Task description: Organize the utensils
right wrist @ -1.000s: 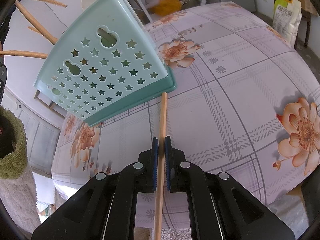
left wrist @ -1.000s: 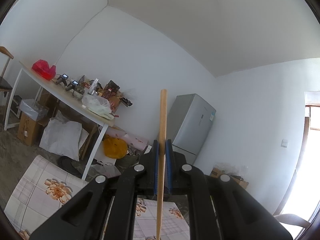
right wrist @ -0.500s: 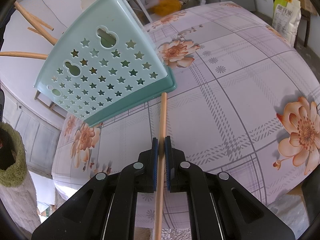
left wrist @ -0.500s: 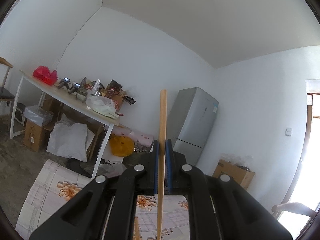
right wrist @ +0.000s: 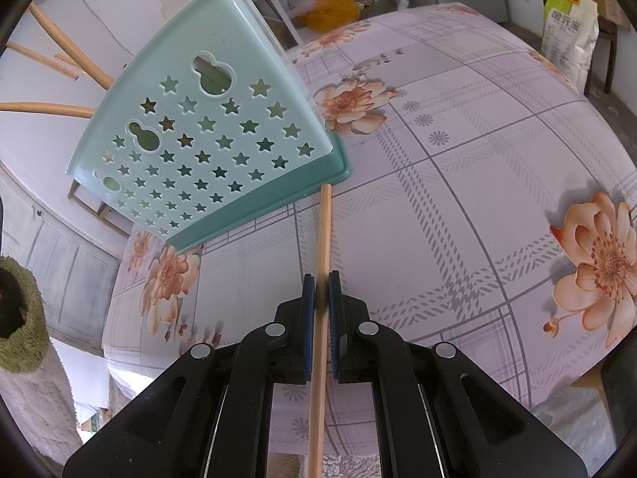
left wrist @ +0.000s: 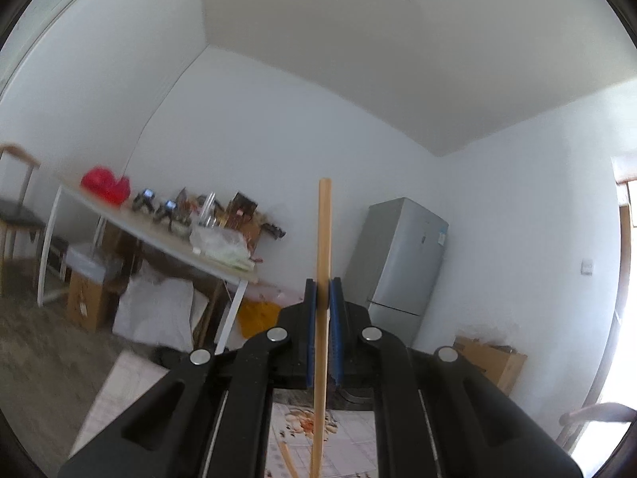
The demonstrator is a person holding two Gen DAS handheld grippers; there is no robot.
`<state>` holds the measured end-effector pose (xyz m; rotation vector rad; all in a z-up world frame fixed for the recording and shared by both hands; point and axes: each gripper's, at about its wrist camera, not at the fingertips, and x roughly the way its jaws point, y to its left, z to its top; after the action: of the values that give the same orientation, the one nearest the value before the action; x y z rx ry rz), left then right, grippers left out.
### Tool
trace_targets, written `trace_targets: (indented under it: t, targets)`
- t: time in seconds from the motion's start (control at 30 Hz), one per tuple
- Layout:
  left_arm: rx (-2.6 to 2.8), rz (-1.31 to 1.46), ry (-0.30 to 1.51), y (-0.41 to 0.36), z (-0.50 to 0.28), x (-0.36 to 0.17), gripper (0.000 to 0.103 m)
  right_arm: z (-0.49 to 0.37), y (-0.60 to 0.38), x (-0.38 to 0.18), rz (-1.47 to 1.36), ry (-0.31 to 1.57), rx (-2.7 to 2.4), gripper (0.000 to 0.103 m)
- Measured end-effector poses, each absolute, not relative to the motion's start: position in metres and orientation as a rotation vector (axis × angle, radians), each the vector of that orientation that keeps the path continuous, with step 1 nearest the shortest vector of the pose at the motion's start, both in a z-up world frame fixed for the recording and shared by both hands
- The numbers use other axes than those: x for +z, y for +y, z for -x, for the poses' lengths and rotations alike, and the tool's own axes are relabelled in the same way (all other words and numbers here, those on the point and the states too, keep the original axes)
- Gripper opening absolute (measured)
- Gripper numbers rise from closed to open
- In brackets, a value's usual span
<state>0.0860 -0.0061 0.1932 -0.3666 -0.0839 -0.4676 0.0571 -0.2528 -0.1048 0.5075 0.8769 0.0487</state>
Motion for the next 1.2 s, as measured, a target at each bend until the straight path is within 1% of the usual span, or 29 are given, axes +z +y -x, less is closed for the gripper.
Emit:
trace_targets:
  t: [0.17, 0.37, 0.7, 0.73, 0.77, 0.83, 1.0, 1.1, 1.17, 1.2]
  targets:
    - [-0.451, 0.302, -0.059, -0.006, -0.086, 0.182, 0.006, -0.057, -0.253, -0.105, -0.506, 0.876, 0.046, 0.005]
    - [-0.454, 0.319, 0.021, -0.012, -0.1, 0.151, 0.006, -0.055, -0.253, -0.105, -0.502, 0.876, 0.042, 0.005]
    - [-0.454, 0.246, 0.092, -0.028, -0.11, 0.117, 0.007, -0.052, -0.252, -0.103, -0.5, 0.873, 0.046, 0.005]
    - [-0.453, 0.243, 0.1, -0.028, -0.111, 0.115, 0.012, -0.052, -0.252, -0.103, -0.499, 0.872, 0.048, 0.005]
    - [-0.452, 0.242, 0.106, -0.028, -0.111, 0.114, 0.02, -0.051, -0.252, -0.103, -0.498, 0.871, 0.05, 0.005]
    - [-0.448, 0.246, 0.108, -0.025, -0.11, 0.112, 0.027, -0.05, -0.251, -0.101, -0.495, 0.869, 0.054, 0.005]
    - [-0.445, 0.256, 0.111, -0.016, -0.103, 0.111, 0.036, -0.043, -0.249, -0.09, -0.478, 0.841, 0.072, 0.005]
    - [-0.449, 0.266, 0.121, -0.007, -0.098, 0.114, 0.045, -0.037, -0.248, -0.078, -0.468, 0.808, 0.089, 0.004]
    - [-0.455, 0.275, 0.131, -0.002, -0.095, 0.116, 0.053, -0.032, -0.248, -0.069, -0.454, 0.783, 0.093, 0.004]
    - [-0.459, 0.281, 0.141, 0.003, -0.092, 0.116, 0.055, -0.029, -0.247, -0.062, -0.447, 0.767, 0.1, 0.004]
